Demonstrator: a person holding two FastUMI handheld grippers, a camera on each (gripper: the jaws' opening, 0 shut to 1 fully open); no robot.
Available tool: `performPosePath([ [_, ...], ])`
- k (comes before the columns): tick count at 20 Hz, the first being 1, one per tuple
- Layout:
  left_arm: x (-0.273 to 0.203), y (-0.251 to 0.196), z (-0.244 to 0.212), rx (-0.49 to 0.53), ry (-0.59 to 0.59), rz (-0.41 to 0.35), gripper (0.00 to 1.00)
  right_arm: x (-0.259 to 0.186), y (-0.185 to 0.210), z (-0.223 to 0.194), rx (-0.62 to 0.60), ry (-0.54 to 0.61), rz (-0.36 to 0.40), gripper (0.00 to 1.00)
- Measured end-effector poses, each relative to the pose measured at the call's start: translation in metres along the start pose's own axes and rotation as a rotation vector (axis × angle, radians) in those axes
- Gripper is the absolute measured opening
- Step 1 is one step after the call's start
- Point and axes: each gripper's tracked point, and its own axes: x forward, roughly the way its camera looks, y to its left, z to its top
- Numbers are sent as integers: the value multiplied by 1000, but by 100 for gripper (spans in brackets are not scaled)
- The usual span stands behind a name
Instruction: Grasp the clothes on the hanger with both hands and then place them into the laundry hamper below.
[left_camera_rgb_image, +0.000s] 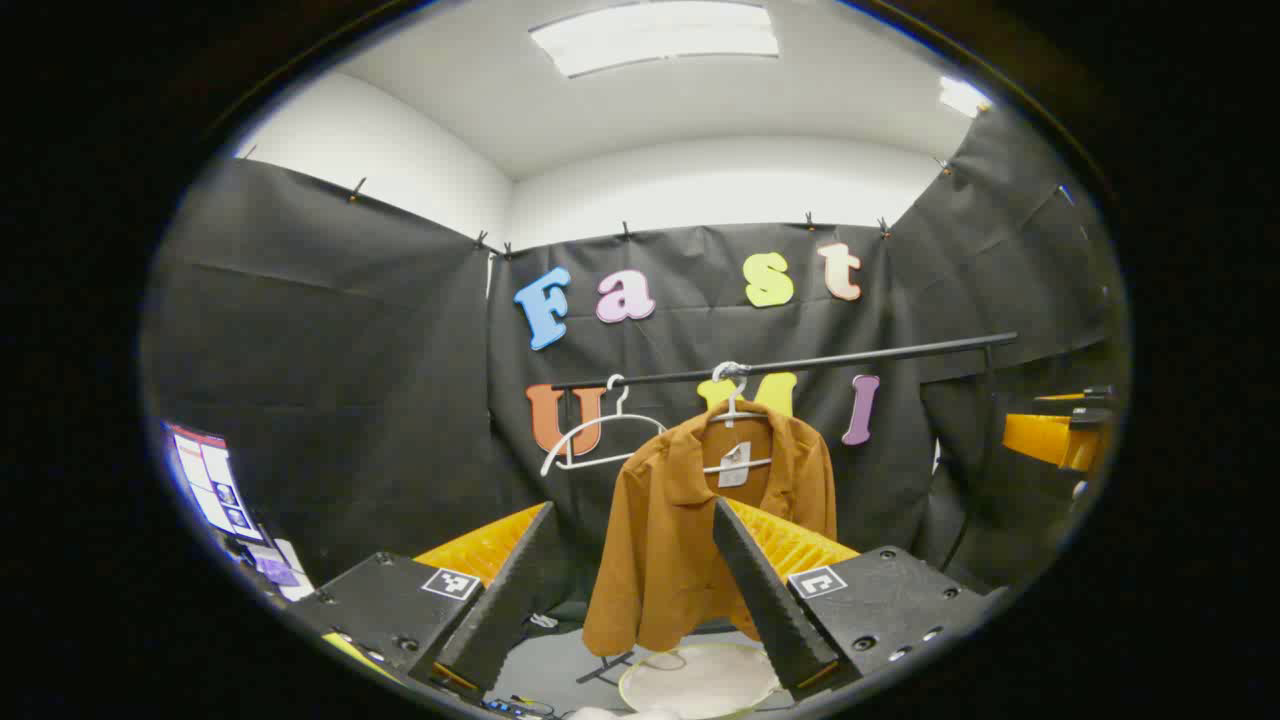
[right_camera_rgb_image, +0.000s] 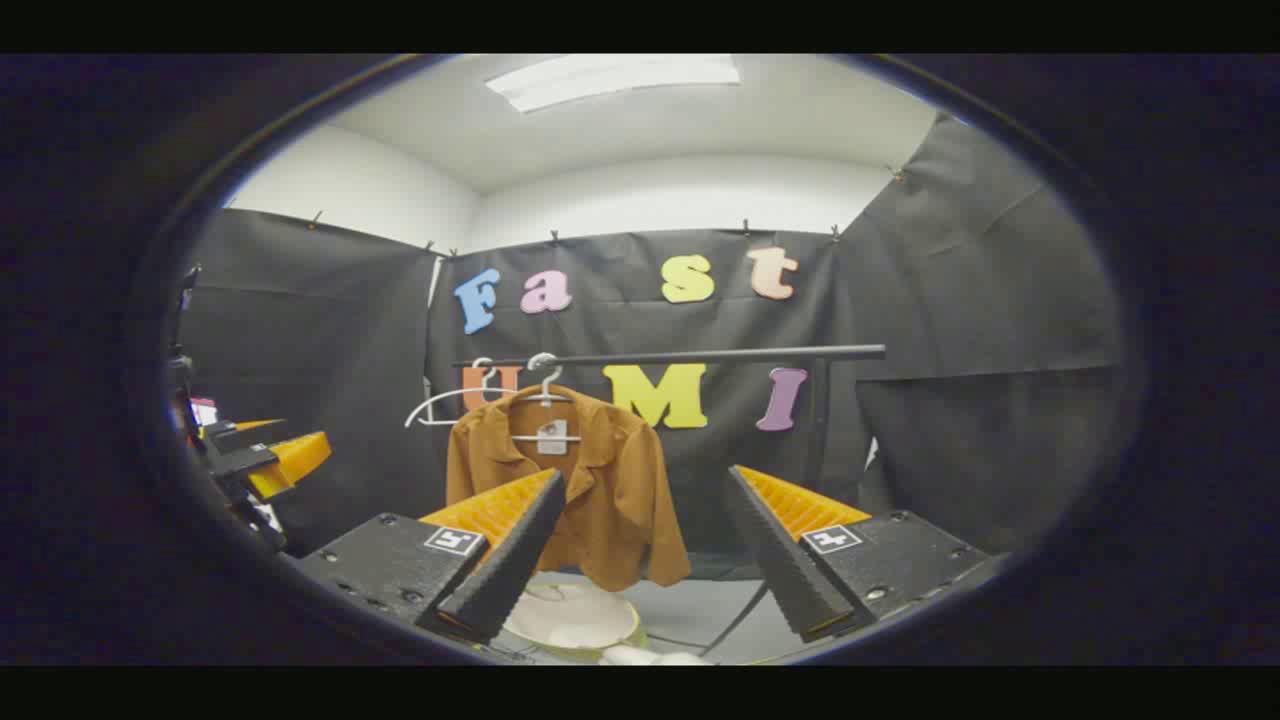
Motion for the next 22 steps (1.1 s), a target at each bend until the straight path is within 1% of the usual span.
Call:
performPosePath([
  [3, -1, 8, 1, -5, -4, 6, 100, 3, 12, -2, -29, 10, 8, 100],
  [7, -3, 18, -8, -11, 12, 3, 100, 5, 24, -10, -30, 24, 3, 100],
  [11, -3, 22, -16, -21, 20, -20, 100, 6, 29, -21, -34, 50, -12, 100],
  [14, 2, 17, -16, -46, 4, -42, 100, 12, 32, -27, -39, 59, -11, 100],
  [17, 11, 6, -24, -58, 3, -55, 100, 27, 37, -37, -37, 74, 6, 100],
  [22, 40, -12, -40, -45, 15, -38, 100, 66, 43, -54, -46, 76, 61, 100],
])
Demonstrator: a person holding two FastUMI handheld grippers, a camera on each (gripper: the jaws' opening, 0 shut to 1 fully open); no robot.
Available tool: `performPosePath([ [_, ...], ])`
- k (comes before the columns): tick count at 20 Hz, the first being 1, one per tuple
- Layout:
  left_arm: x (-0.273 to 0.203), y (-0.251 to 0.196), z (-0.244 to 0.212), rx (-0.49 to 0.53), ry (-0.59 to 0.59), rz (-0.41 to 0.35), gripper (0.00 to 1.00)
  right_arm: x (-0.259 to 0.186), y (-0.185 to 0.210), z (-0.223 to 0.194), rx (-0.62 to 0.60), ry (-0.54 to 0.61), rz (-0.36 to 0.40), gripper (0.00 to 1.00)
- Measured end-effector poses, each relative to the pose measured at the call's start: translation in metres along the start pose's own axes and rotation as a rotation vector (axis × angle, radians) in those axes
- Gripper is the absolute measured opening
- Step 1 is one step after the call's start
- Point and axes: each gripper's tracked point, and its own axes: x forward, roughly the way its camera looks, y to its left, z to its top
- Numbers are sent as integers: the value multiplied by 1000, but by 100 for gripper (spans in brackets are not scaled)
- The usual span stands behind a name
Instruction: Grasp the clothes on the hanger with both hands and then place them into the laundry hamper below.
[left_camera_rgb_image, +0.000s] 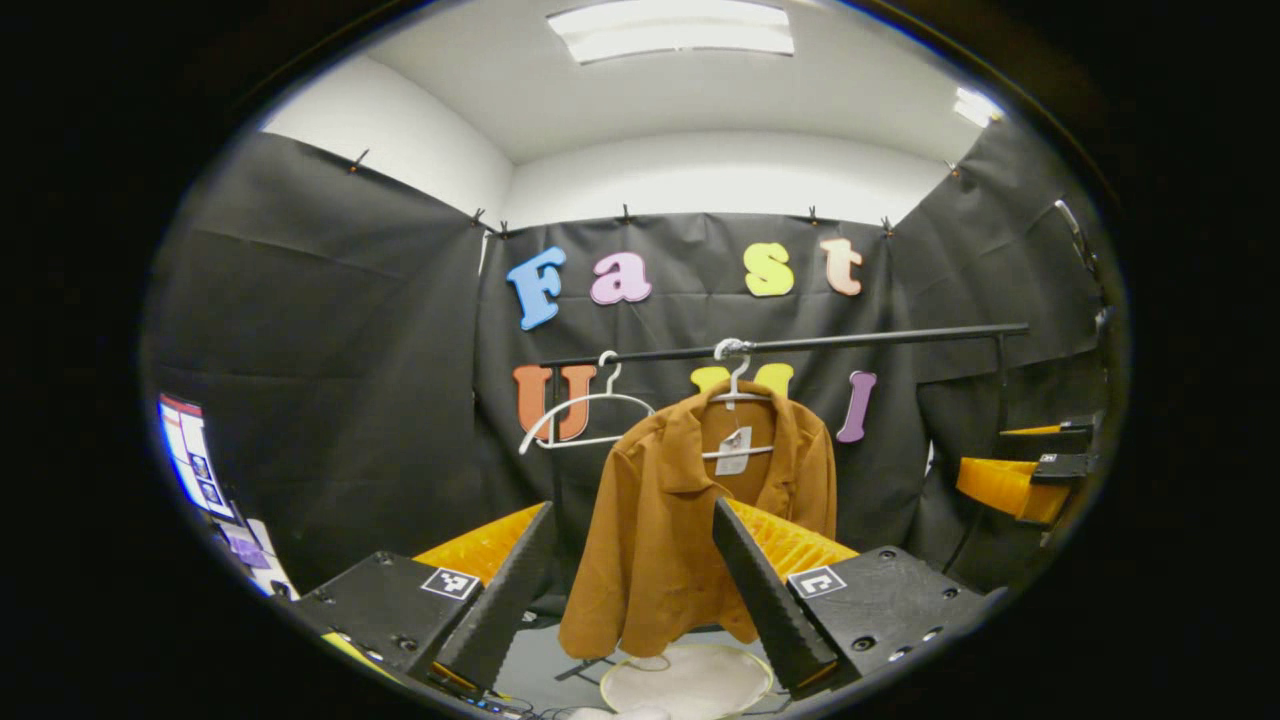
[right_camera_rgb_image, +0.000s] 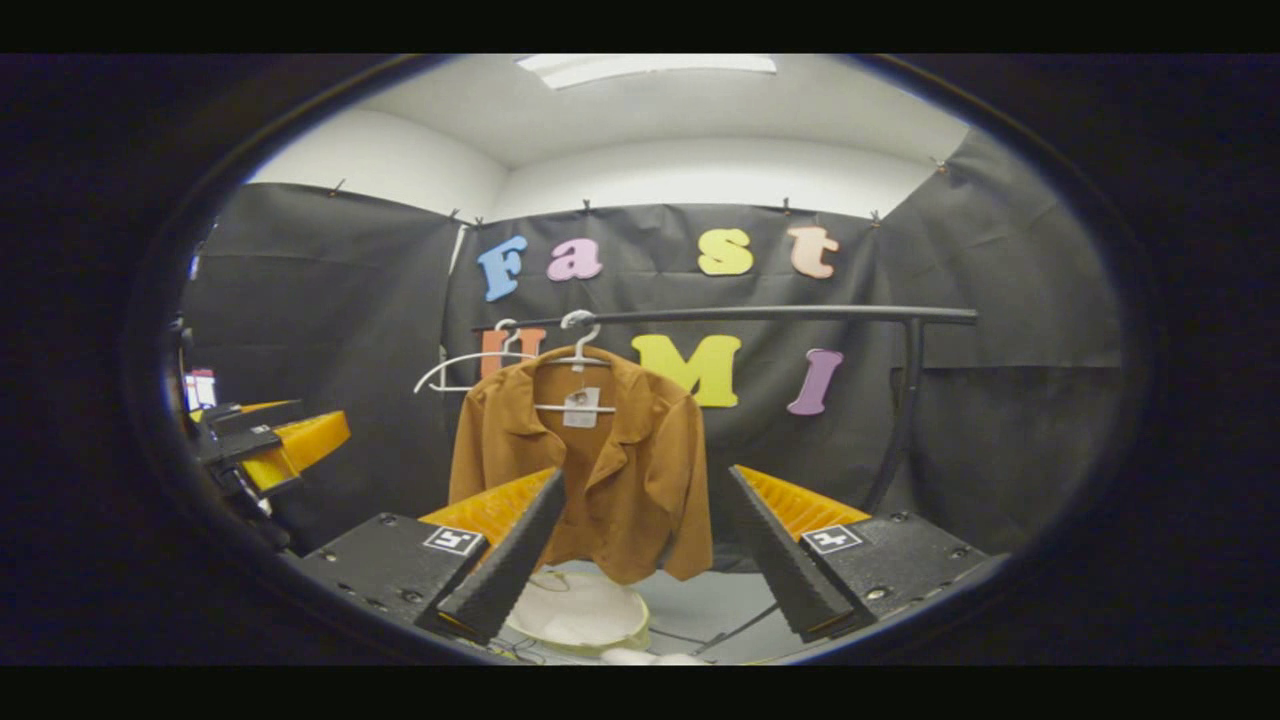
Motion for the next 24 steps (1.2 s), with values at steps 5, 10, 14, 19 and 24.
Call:
performPosePath([
  [5, 42, -16, -18, -2, -1, 9, 100, 59, -10, -19, 21, 16, 21, 100],
  [10, 92, -36, -38, 16, -14, 8, 100, 132, -18, -38, 34, 44, 59, 100],
  [14, 136, -52, -61, 22, 6, 7, 100, 188, -18, -48, 36, 53, 92, 100],
  [19, 189, -61, -77, 35, 20, 13, 100, 253, -3, -54, 45, 78, 159, 99],
  [24, 236, -66, -83, -46, 36, 25, 100, 302, 9, -49, 43, 84, 213, 100],
])
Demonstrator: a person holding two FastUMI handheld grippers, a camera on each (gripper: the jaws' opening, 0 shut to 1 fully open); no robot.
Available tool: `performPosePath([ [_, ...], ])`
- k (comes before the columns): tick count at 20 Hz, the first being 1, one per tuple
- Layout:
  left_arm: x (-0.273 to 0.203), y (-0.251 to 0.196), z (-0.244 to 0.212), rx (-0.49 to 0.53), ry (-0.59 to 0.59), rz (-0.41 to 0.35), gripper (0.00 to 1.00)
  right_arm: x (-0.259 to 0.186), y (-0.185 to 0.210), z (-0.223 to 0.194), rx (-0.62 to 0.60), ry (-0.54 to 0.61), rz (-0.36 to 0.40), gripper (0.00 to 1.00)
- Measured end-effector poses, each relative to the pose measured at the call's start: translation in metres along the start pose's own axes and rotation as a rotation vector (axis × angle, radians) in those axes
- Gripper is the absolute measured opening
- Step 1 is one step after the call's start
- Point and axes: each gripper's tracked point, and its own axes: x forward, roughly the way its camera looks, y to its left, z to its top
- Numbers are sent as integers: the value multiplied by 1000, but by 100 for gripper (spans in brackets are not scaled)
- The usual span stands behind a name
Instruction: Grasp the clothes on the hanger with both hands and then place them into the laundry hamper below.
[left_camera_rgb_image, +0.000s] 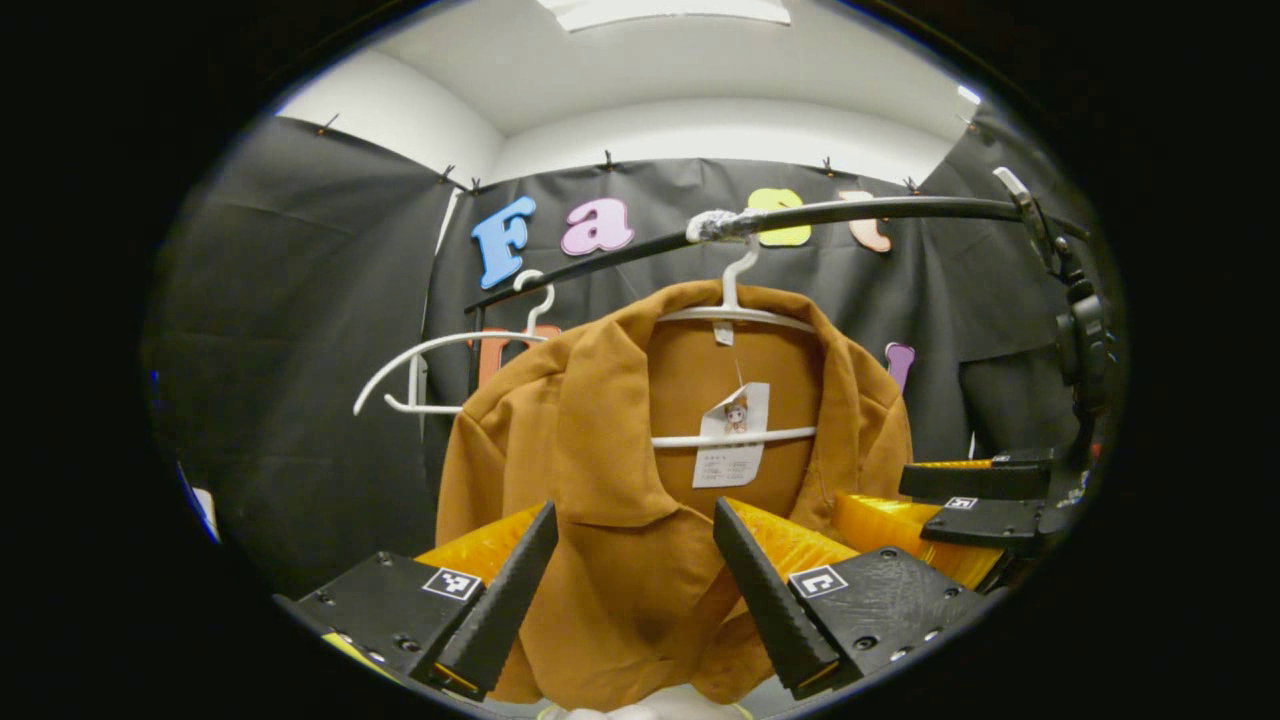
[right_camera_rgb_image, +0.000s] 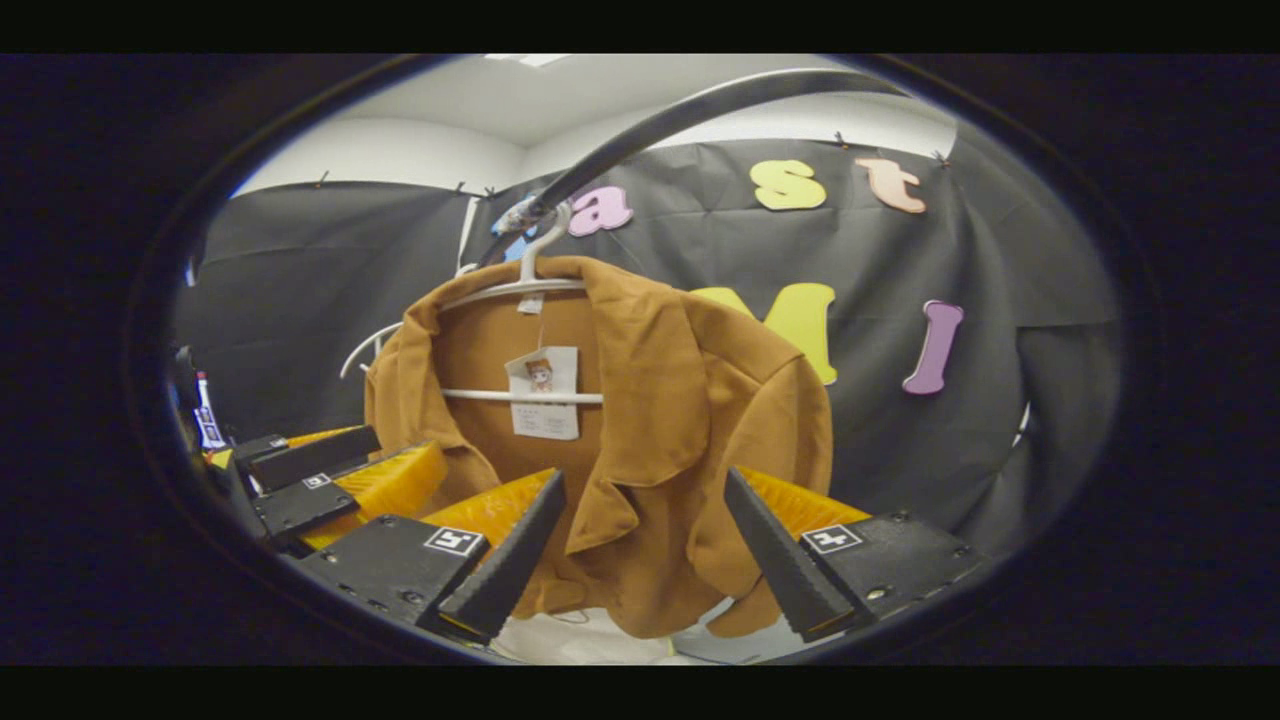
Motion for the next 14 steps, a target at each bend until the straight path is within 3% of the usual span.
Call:
performPosePath([
  [3, 21, -4, 0, -17, 7, 15, 100, 15, -1, 2, -14, 5, 23, 100],
  [4, 27, -5, 1, -12, 0, 21, 91, 20, -1, 2, -14, 4, 29, 100],
  [6, 38, -2, -5, 10, 9, 50, 100, 27, -3, -1, -11, 21, 30, 100],
  [8, 47, 5, -9, 13, 14, 74, 96, 35, -7, -4, 1, 38, 22, 100],
  [9, 50, 7, -10, 16, 14, 82, 100, 41, -9, -8, 10, 47, 18, 100],
  [10, 52, 10, -13, 27, 18, 92, 96, 48, -12, -12, 18, 61, 11, 99],
  [11, 55, 13, -14, 42, 19, 103, 100, 54, -12, -16, 25, 70, 13, 99],
  [12, 56, 14, -16, 52, 19, 109, 96, 58, -12, -17, 33, 73, 15, 96],
  [14, 58, 16, -19, 68, 18, 115, 100, 63, -15, -17, 41, 72, 22, 87],
])
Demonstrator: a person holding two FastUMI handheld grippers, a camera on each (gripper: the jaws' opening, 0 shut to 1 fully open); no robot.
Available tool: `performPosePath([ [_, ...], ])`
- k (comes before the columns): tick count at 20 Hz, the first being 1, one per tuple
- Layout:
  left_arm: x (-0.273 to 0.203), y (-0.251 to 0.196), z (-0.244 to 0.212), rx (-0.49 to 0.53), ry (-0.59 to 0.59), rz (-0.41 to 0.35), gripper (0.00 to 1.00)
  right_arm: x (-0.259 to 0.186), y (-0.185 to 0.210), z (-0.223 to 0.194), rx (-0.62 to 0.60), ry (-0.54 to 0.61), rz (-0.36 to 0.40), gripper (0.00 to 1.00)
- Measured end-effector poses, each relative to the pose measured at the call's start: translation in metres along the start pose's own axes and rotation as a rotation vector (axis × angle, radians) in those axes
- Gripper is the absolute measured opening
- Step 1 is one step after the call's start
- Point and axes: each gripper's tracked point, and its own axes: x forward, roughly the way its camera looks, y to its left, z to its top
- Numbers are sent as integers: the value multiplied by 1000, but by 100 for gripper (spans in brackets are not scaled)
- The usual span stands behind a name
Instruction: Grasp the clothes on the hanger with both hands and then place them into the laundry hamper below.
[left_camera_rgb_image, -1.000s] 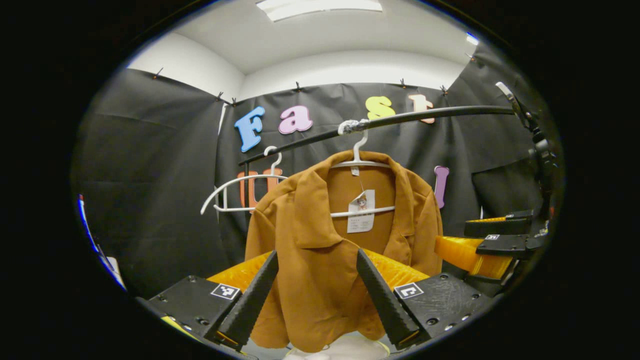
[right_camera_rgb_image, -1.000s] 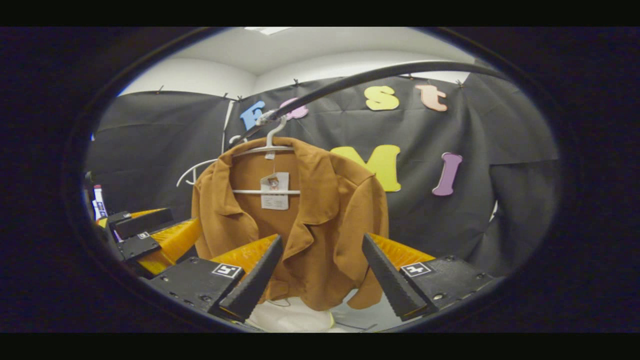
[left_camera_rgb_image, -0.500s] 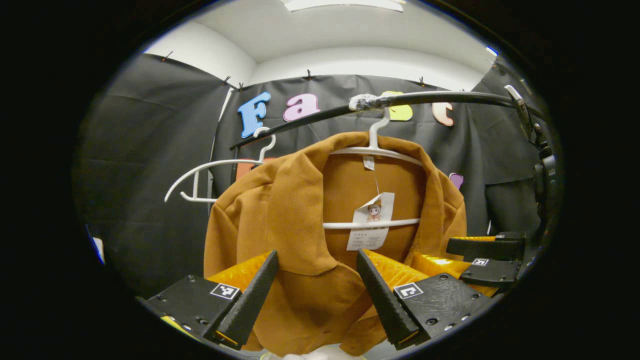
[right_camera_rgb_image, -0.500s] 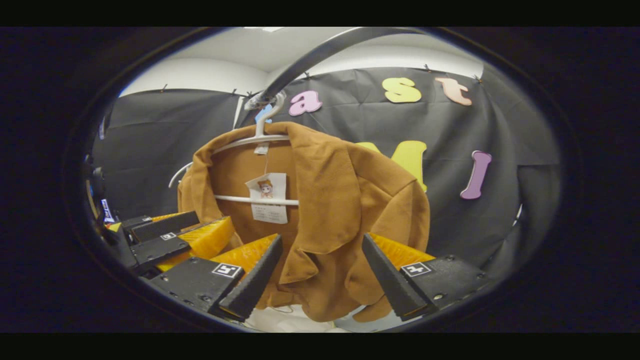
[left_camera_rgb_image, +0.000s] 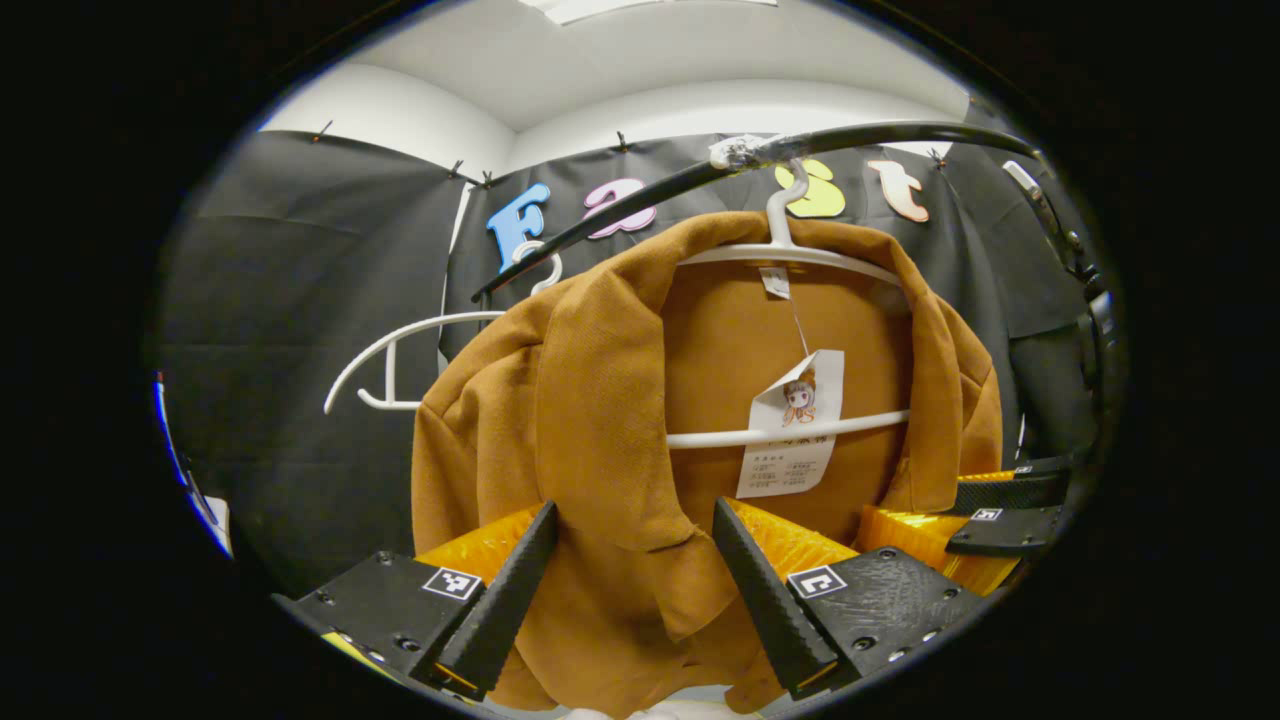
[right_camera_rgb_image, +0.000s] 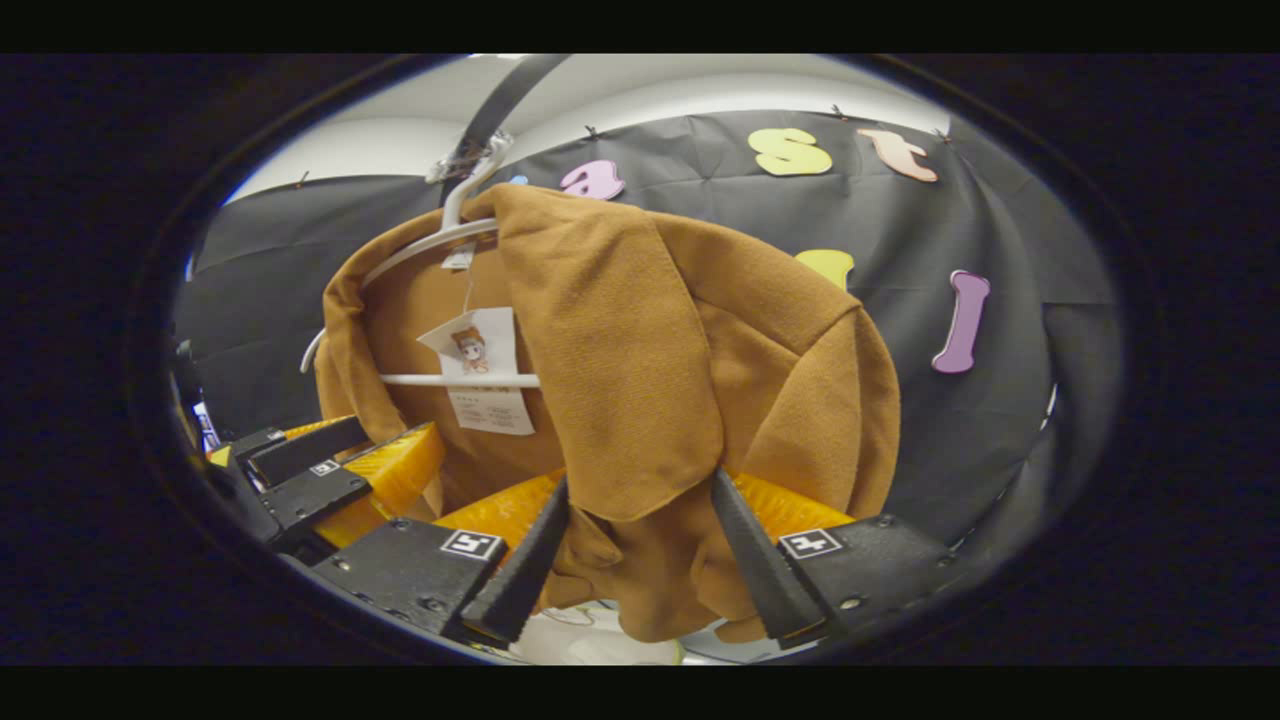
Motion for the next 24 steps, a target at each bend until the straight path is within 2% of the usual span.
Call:
performPosePath([
  [1, 1, 0, -3, 2, 4, -1, 98, 0, 0, 0, 4, -1, 15, 83],
  [3, 4, 1, -7, 0, 11, -6, 95, -2, -3, 0, 20, -1, 48, 67],
  [5, 7, 3, -8, -9, 18, -5, 83, -3, -6, 0, 32, -5, 74, 51],
  [6, 8, 4, -10, -16, 29, -8, 76, -2, -6, 0, 33, -8, 86, 38],
  [7, 8, 4, -12, -27, 44, -9, 70, -2, -8, 1, 35, -11, 93, 33],
  [8, 10, 3, -14, -39, 58, -21, 59, -1, -9, 0, 34, -15, 99, 24],
  [10, 10, 9, -16, -47, 70, -16, 41, -3, -9, 4, 30, -16, 118, 14],
  [12, 9, 10, -15, -46, 64, -21, 25, -1, -9, -1, 23, -5, 134, 10],
  [14, 5, 8, -14, -36, 63, -38, 25, 0, -14, 0, -4, -3, 130, 7],
  [15, 4, 13, -15, -13, 62, -21, 31, 0, -14, 1, -13, -2, 136, 6],
  [16, 2, 17, -18, 5, 66, -5, 23, 1, -13, 1, -15, 4, 145, 5],
  [18, 2, 12, -16, 24, 65, -23, 11, 2, -12, 1, -24, 12, 171, 4],
  [19, 1, 12, -17, 41, 71, -24, 14, 1, -15, 2, -31, 12, 180, 4],
  [20, 1, 14, -18, 57, 74, -28, 11, 1, -16, 4, -32, 16, 188, 4],
  [24, -3, 12, -18, 65, 84, -42, 11, 2, -22, 5, -31, 25, 222, 4],
])
